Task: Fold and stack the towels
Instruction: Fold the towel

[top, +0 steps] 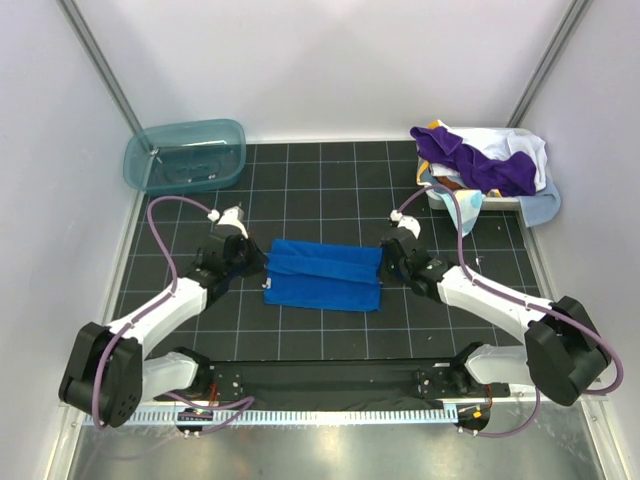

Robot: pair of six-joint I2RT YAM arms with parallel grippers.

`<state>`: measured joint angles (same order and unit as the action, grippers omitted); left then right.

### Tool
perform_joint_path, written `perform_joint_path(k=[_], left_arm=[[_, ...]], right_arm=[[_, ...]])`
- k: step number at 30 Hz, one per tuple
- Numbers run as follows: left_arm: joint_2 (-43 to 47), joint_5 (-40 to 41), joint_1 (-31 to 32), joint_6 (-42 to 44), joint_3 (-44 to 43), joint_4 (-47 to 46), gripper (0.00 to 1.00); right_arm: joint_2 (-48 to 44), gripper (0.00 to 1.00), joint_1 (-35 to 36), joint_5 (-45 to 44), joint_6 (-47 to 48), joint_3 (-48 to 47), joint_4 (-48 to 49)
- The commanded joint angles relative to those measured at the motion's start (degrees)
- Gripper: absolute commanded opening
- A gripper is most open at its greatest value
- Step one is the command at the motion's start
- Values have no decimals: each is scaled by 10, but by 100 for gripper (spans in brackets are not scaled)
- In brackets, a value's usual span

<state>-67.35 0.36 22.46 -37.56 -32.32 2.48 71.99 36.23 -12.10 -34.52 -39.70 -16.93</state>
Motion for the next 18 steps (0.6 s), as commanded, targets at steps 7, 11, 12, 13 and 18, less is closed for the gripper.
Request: perform_joint_path(k=[7, 11, 12, 13, 18], left_arm=[[43, 6, 7, -10, 25, 2, 0], [52, 9, 7, -13, 33, 10, 0], [53, 9, 7, -14, 35, 11, 0], [55, 9, 7, -15, 36, 11, 0], [53, 7, 7, -16, 45, 11, 0]], right_arm=[[-40, 5, 16, -23, -27, 38, -6], [-48, 5, 23, -22, -34, 45, -2], [-49, 5, 25, -22, -35, 47, -1], [-49, 5, 26, -24, -35, 49, 1], [-55, 5, 30, -21, -41, 62, 8]])
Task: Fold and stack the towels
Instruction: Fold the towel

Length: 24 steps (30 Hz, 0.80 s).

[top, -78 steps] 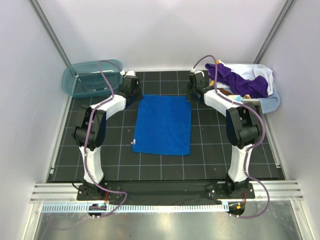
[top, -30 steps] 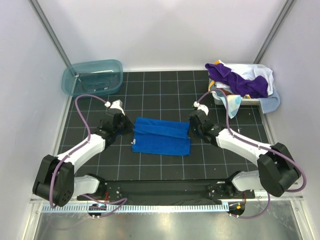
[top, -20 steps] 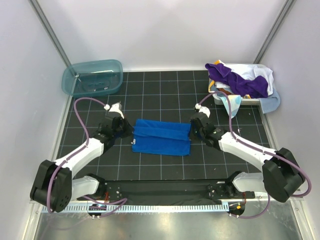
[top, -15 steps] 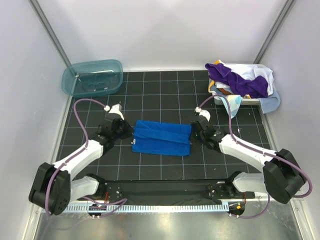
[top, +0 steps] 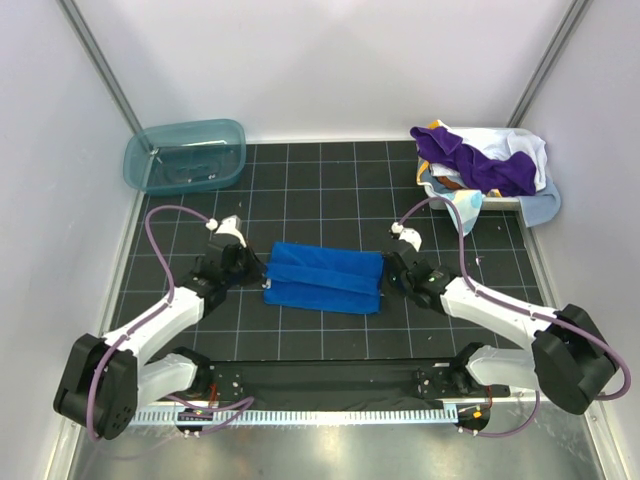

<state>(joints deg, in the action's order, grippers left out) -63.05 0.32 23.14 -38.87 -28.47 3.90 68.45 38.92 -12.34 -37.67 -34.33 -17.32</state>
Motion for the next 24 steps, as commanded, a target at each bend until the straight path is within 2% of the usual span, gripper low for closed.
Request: perform_joint_path(k=[1, 4, 8, 11, 13, 16, 21, 24], left_arm=[[11, 7, 1, -3, 8, -3, 0], [13, 4, 1, -5, 13, -2, 0], [20, 3, 1, -10, 22, 0, 7], [28, 4, 2, -12, 21, 7, 17], [37, 2, 2, -14, 16, 12, 19], [55, 1, 2, -20, 13, 18, 29], [92, 12, 2, -25, -4, 48, 31], [83, 14, 4, -26, -28, 54, 31]], right_arm=[[-23, 6, 3, -18, -10, 9, 13], [-27, 9, 4, -16, -10, 14, 14], [-29, 18, 4, -4, -8, 22, 22], [-36, 24, 4, 5, -7, 22, 25], [-42, 29, 4, 7, -6, 21, 21], [-50, 36, 4, 7, -4, 16, 12], [-79, 38, 5, 7, -6, -2, -13], [-84, 39, 5, 0, -6, -14, -21]])
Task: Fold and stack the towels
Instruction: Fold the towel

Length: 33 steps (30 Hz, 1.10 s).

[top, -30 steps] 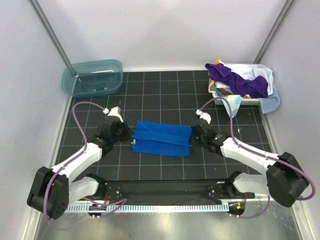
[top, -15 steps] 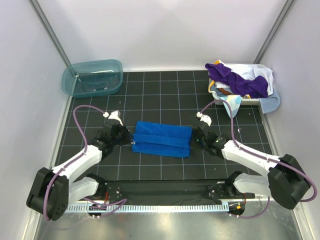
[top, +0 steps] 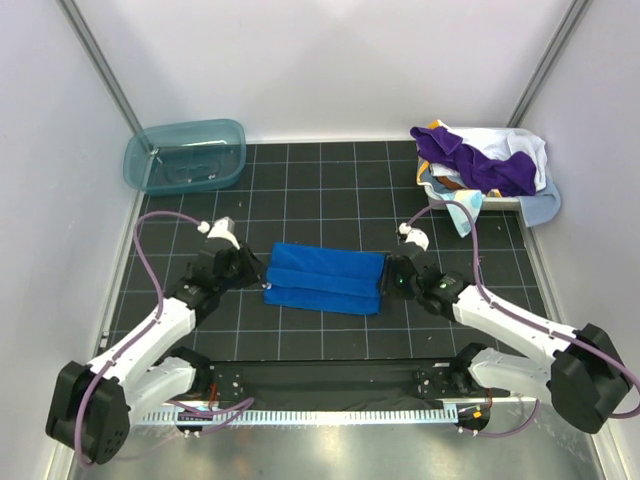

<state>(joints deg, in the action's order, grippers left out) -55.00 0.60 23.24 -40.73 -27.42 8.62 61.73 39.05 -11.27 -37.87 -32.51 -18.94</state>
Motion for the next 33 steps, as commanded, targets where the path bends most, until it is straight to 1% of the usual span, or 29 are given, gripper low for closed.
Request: perform_joint_path(k=[1, 4, 7, 8, 12, 15, 18, 24, 33], left_arm=[[-18, 14, 8, -8, -49, 10, 31], [-66, 23, 28, -8, -102, 14, 29], [-144, 31, 49, -1, -163, 26, 27], [-185, 32, 65, 1, -197, 33, 26], [-262, 59, 107, 0, -244, 66, 23], [-302, 66, 118, -12, -246, 68, 22], [-324, 69, 128, -15, -243, 68, 22], [-330, 65, 147, -16, -219, 69, 22], [-273, 67, 162, -19, -171, 84, 21]], right_arm=[[-14, 39, 4, -14, -5, -38, -5], [11, 40, 4, -27, -4, -62, -7], [50, 40, 4, -39, -5, -86, 2], [71, 40, 4, -46, -4, -100, 4], [123, 39, 4, -44, -4, -130, 7], [146, 39, 4, -32, -6, -135, 16], [155, 39, 5, -27, -8, -135, 19], [153, 38, 15, -17, -12, -113, 19], [109, 38, 24, 0, -22, -67, 15]])
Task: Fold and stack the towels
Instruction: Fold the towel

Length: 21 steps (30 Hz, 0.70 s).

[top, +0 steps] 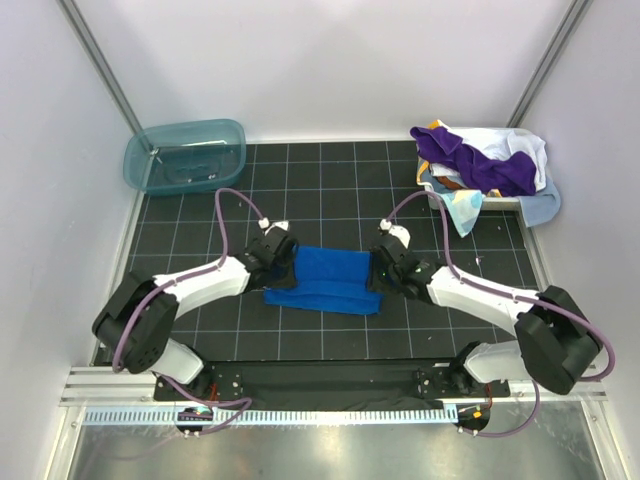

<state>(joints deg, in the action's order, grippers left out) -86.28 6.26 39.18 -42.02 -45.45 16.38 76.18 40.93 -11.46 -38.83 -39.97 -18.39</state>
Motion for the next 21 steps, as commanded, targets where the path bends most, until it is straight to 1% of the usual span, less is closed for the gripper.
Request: perform_joint_path(k=[1, 6, 15, 21], left_arm=[[51, 11, 4, -5, 12, 13, 21], [74, 8, 5, -7, 32, 21, 21], [113, 3, 10, -22, 70, 33, 19], [173, -12, 10, -31, 68, 72, 20]], right_arm=[[-40, 38, 6, 4, -13, 12, 6], [-72, 38, 12, 15, -14, 23, -3], [-90, 38, 24, 40, -13, 52, -2], [-101, 38, 28, 37, -16, 60, -9]])
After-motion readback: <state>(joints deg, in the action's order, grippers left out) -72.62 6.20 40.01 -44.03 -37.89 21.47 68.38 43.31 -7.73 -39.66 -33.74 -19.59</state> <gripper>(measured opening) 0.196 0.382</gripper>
